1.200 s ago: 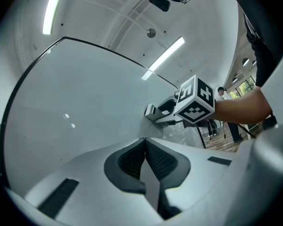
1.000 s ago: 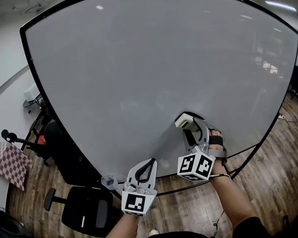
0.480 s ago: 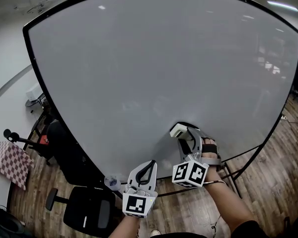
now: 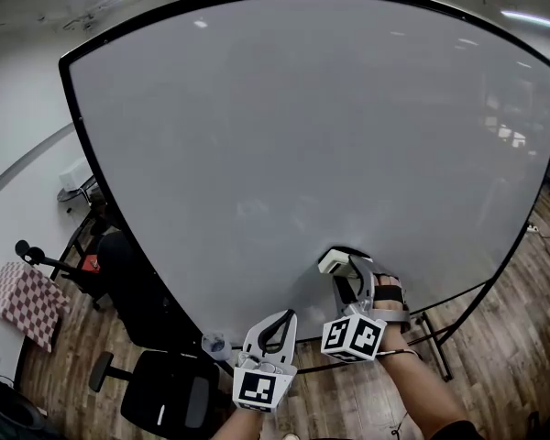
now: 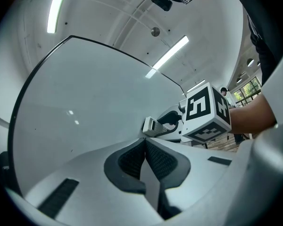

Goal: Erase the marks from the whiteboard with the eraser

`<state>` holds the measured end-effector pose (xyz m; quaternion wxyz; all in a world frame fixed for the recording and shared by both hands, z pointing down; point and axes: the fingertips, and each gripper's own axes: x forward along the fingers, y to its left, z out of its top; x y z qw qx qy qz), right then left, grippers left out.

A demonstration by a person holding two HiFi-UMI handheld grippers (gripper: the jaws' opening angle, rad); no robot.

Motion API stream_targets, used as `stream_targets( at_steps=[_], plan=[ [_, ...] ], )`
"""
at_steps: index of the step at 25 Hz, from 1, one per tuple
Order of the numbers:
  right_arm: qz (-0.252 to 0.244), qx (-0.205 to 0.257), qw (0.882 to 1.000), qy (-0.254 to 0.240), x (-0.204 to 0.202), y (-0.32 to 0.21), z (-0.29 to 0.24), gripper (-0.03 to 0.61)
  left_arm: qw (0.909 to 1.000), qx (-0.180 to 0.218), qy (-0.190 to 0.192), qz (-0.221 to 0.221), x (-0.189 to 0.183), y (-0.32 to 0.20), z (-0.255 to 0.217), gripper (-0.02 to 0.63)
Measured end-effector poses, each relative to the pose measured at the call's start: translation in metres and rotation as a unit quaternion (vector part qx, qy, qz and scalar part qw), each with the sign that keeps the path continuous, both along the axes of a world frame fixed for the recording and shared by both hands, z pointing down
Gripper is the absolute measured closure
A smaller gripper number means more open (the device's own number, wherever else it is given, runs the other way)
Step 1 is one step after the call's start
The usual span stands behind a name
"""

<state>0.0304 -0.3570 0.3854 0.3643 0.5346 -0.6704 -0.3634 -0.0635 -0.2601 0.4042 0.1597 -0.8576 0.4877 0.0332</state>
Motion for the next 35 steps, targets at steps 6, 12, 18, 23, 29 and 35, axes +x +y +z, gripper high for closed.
stream_targets(
  at_steps=[6, 12, 18, 23, 29, 35],
  plan=[
    [-0.034, 0.011, 0.996, -0.079, 0.001, 0.019, -0.002, 0.334, 0.9999, 0.0, -0.014, 0.004, 0.003, 0.001, 0.004, 0.595],
    [-0.069, 0.045, 0.981, -0.177, 0.012, 0.062, -0.033, 0.334, 0.9996, -0.001, 0.027, 0.0, 0.0, 0.002, -0.008, 0.595],
    [-0.086, 0.054, 0.965, -0.242, 0.046, 0.088, -0.035, 0.333, 0.9999, -0.003, 0.011, 0.006, 0.008, 0.001, 0.002, 0.595],
    [-0.062, 0.05, 0.959, -0.272, 0.093, 0.105, -0.026, 0.333, 0.9992, -0.015, 0.029, 0.021, 0.019, 0.009, -0.002, 0.595],
    [-0.047, 0.037, 0.938, -0.34, 0.119, 0.129, -0.013, 0.334, 0.9991, -0.02, 0.032, 0.022, 0.023, 0.019, 0.002, 0.595],
    [-0.042, 0.065, 0.928, -0.365, 0.125, 0.139, -0.022, 0.335, 0.9993, -0.021, 0.015, 0.026, 0.026, 0.022, 0.012, 0.595]
  ],
)
